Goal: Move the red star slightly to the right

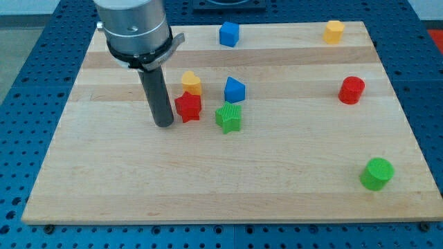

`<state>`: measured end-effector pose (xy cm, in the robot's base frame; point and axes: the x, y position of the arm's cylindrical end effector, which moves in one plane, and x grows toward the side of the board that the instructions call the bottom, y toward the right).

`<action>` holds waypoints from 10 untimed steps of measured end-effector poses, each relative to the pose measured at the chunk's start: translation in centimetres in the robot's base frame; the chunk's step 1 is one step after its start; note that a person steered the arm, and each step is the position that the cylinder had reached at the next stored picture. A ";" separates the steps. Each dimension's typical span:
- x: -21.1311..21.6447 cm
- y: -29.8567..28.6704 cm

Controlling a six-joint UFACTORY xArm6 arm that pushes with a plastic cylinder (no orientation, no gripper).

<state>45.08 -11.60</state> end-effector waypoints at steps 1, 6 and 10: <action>-1.3 0.0; -1.5 1.4; 0.5 1.4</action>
<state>45.55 -10.18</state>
